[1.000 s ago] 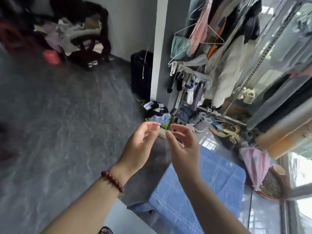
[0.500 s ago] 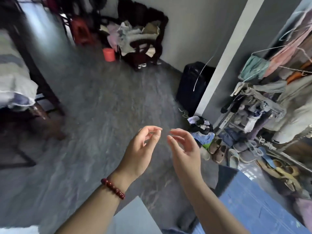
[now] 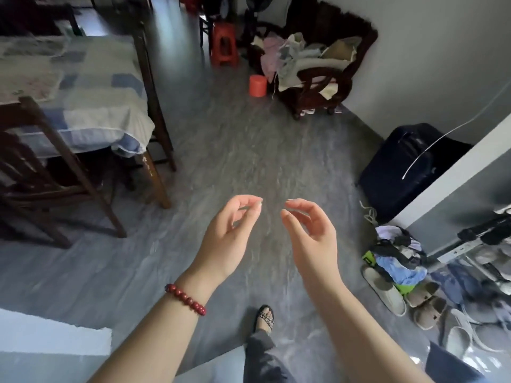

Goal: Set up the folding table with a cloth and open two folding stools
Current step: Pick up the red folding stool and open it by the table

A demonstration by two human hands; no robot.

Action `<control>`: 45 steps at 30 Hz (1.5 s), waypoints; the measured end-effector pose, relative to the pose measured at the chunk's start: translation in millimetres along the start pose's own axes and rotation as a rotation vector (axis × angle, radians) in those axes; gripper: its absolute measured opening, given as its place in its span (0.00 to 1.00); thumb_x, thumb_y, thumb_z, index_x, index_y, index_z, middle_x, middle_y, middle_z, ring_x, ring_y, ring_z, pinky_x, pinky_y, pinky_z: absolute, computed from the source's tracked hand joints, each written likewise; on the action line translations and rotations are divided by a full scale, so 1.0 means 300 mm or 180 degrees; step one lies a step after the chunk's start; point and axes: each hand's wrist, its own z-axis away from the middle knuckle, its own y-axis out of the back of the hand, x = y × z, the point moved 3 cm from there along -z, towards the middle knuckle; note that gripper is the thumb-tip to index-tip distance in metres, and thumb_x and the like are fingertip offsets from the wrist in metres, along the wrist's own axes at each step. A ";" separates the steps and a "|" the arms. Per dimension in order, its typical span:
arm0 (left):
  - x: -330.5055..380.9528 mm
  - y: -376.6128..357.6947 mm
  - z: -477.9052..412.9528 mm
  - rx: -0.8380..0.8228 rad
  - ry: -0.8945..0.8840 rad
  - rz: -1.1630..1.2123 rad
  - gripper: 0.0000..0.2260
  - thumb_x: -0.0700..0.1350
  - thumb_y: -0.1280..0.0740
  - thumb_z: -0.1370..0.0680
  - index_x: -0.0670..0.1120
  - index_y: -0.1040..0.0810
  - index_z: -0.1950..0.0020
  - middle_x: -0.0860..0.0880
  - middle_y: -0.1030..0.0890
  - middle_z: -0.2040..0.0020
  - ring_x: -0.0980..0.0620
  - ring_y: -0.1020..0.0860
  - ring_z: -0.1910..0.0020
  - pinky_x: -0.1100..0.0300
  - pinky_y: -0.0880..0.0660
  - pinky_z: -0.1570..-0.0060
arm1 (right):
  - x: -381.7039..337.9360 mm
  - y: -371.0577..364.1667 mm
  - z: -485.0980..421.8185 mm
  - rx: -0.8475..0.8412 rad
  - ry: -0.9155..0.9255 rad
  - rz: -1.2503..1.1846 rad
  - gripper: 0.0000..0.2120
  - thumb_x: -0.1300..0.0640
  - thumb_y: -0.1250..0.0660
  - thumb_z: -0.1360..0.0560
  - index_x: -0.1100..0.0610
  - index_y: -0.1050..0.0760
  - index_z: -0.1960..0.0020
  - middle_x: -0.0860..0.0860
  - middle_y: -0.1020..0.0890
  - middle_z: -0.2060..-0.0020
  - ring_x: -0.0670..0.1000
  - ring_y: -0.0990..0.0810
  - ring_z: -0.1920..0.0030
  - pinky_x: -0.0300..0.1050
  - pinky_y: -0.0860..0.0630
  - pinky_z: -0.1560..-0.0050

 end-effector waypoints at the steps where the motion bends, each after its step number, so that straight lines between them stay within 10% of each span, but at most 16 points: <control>1: 0.000 0.005 -0.047 0.0026 -0.0008 -0.0003 0.15 0.61 0.38 0.25 0.54 0.23 0.46 0.61 0.21 0.47 0.66 0.25 0.44 0.69 0.31 0.45 | 0.007 -0.015 -0.045 -0.0012 0.0008 -0.0037 0.04 0.64 0.33 0.26 0.58 0.23 0.52 0.49 0.19 0.52 0.39 0.22 0.55 0.28 0.28 0.59; 45: -0.037 0.212 -2.677 0.0041 0.0205 0.0289 0.05 0.49 0.38 0.21 0.54 0.23 0.51 0.54 0.20 0.47 0.57 0.23 0.45 0.63 0.31 0.48 | 0.075 -0.817 -2.499 0.0219 -0.0296 0.0118 0.04 0.62 0.32 0.26 0.53 0.22 0.55 0.45 0.22 0.65 0.36 0.26 0.69 0.26 0.30 0.66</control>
